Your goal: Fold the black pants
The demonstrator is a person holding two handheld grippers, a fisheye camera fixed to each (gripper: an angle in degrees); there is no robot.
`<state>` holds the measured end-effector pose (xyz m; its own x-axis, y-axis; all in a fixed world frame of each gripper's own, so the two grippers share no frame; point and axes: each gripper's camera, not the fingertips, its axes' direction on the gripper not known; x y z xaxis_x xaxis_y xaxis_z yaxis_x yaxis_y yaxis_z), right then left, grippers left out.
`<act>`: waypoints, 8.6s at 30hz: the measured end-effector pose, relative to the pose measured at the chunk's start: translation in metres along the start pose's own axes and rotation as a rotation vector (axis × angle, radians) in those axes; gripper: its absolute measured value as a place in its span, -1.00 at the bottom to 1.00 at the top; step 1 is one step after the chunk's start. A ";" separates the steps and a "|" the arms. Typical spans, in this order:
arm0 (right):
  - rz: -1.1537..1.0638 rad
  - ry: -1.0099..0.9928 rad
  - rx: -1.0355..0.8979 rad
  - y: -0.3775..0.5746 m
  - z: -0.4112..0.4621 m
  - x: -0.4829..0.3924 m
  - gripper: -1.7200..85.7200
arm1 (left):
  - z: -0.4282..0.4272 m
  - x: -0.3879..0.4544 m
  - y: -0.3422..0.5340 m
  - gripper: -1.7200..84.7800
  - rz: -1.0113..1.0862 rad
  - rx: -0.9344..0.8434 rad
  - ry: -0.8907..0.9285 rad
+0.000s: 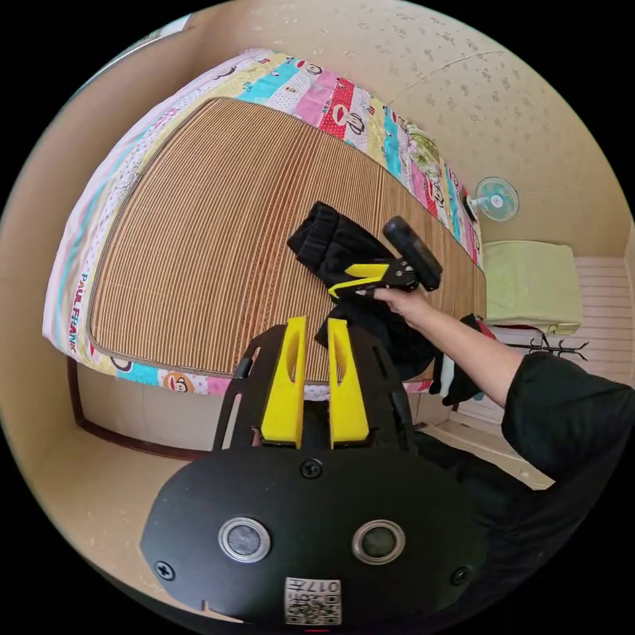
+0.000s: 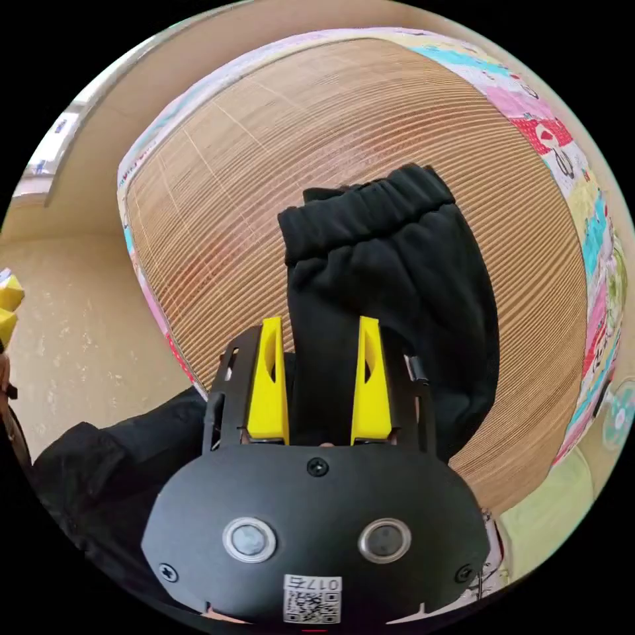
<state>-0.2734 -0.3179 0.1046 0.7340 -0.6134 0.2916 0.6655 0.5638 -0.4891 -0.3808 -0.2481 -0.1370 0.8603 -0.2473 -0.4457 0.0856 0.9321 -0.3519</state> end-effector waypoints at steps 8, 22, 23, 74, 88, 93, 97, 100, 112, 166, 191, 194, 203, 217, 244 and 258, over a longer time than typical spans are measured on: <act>0.247 -0.465 0.529 0.122 -0.094 0.075 -0.87 | -0.044 0.066 -0.024 -0.97 0.087 0.130 -0.219; 0.292 -0.609 0.849 0.326 -0.131 0.114 -0.89 | -0.100 0.165 -0.022 -0.97 0.192 0.292 -0.453; 0.289 -0.613 0.860 0.330 -0.132 0.113 -0.89 | -0.102 0.169 -0.020 -0.97 0.192 0.298 -0.450; -0.158 -0.306 1.937 0.880 -0.368 0.010 -0.90 | -0.346 0.068 0.171 -0.87 0.973 0.960 0.994; 0.610 -0.052 1.101 0.422 -0.279 0.266 -0.88 | -0.203 0.069 -0.166 -0.74 0.339 0.674 0.268; 0.553 -0.245 0.815 0.344 -0.082 0.216 -0.86 | -0.047 -0.045 -0.115 -0.71 0.232 0.420 0.179; 0.529 -0.439 0.572 0.283 0.054 0.167 -0.80 | 0.093 -0.112 -0.067 -0.63 0.155 0.130 0.264; 0.496 -0.532 0.518 0.252 0.101 0.134 -0.77 | 0.172 -0.101 -0.040 -0.58 0.233 -0.021 0.247; 0.417 -0.765 0.663 0.237 0.109 0.115 -0.66 | 0.200 -0.110 0.005 -0.95 0.173 -0.015 0.999; 0.091 -0.879 0.803 0.538 0.150 0.099 -0.89 | 0.333 0.095 0.116 -0.90 0.287 -0.125 0.859; 0.545 -1.018 1.281 0.314 0.118 0.418 -0.87 | 0.232 0.079 0.190 -0.93 0.203 0.186 0.938; 0.293 -1.110 1.294 0.260 0.072 0.386 -0.88 | 0.230 0.039 0.205 -0.94 0.127 0.202 1.023; 0.283 -1.054 0.788 0.074 0.109 0.234 -0.80 | 0.209 -0.115 0.238 -0.89 -0.201 0.302 0.669; 0.528 -0.695 0.630 0.363 0.207 0.035 -0.69 | 0.214 -0.155 0.120 -0.70 0.102 0.017 0.337; 0.623 -1.192 0.779 0.378 0.259 0.136 -0.72 | 0.267 -0.160 -0.098 -0.67 0.228 -0.235 0.440; -0.022 -1.059 1.302 0.554 -0.024 0.036 -0.96 | 0.003 -0.096 0.034 -0.86 0.683 0.122 1.023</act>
<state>0.1184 -0.0413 -0.1753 0.1240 -0.3150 0.9410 -0.0604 0.9441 0.3240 -0.4587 -0.1920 -0.1040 -0.0369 0.2573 -0.9656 -0.1331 0.9564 0.2600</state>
